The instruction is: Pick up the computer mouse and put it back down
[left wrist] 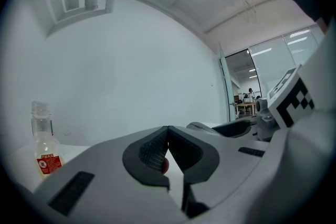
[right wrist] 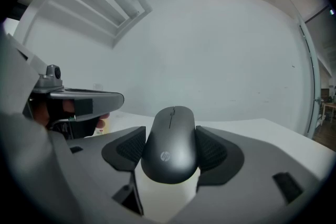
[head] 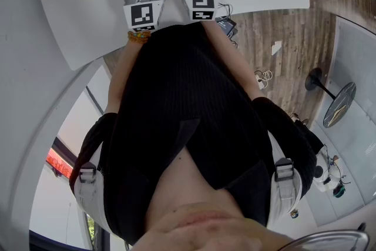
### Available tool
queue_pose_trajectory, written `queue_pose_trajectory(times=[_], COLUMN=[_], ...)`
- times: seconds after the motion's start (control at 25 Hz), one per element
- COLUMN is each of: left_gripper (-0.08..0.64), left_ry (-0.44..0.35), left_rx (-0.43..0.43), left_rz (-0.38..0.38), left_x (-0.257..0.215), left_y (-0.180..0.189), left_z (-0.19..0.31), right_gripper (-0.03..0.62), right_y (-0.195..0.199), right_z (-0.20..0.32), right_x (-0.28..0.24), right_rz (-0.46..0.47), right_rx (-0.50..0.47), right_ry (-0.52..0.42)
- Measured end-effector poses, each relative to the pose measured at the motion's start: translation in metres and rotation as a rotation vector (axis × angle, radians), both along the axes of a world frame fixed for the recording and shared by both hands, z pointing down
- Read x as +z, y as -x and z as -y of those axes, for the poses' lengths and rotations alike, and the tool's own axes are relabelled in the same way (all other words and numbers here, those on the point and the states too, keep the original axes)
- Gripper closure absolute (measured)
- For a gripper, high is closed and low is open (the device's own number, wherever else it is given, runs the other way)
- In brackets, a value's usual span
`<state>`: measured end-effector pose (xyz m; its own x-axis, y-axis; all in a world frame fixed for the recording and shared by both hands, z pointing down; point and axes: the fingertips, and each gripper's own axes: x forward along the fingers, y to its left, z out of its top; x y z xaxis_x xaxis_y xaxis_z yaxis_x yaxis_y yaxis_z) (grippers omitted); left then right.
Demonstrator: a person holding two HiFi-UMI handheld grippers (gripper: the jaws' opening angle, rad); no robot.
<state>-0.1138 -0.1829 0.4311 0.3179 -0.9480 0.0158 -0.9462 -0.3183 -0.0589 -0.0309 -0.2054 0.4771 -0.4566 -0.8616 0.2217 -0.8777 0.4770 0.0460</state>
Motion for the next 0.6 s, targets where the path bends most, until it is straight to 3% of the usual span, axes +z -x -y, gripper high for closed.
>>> queue_pose_trajectory(times=[0.6], left_gripper=[0.547], left_ry=[0.010], left_rx=[-0.011], left_rz=[-0.008], left_x=[0.004], left_y=[0.006], left_z=[-0.002], right_gripper=[0.304], right_y=[0.001], right_z=[-0.004], right_x=[0.059], right_rz=[-0.083], right_rx=[-0.015], right_ry=[0.211])
